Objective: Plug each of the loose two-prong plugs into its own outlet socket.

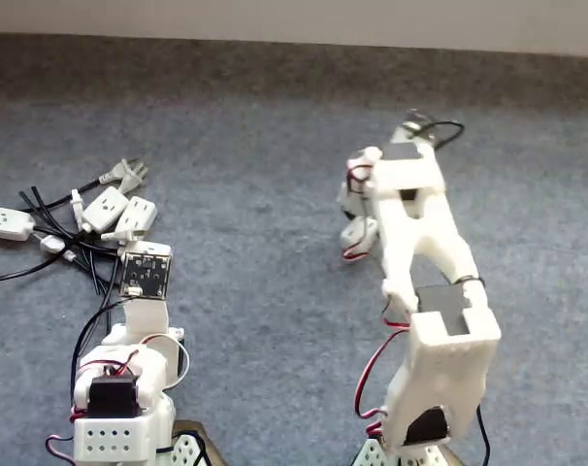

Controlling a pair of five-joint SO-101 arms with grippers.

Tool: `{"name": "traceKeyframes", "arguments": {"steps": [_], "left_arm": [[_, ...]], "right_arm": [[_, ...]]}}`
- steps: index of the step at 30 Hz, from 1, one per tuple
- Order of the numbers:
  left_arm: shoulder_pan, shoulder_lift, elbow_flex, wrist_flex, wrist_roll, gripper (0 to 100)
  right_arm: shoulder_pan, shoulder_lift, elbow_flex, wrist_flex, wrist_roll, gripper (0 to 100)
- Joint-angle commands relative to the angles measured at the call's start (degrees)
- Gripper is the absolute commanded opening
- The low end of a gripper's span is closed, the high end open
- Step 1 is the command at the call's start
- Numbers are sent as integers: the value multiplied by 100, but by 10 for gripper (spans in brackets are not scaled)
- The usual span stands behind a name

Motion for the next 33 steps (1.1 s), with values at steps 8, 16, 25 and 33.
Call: {"name": "traceKeyframes", "arguments": {"steps": [8, 16, 25, 33], "left_arm": [[66, 4, 110, -79, 26, 6], [66, 4, 110, -79, 26, 6], [66, 4, 110, -79, 26, 6], [66, 4, 110, -79, 26, 6]], "right_arm": [[-1965, -92, -391, 163, 132, 112], [-1842, 365, -391, 198, 141, 113], [-1464, 725, -426, 215, 132, 404], [-1464, 207, -1059, 699, 132, 464]]}}
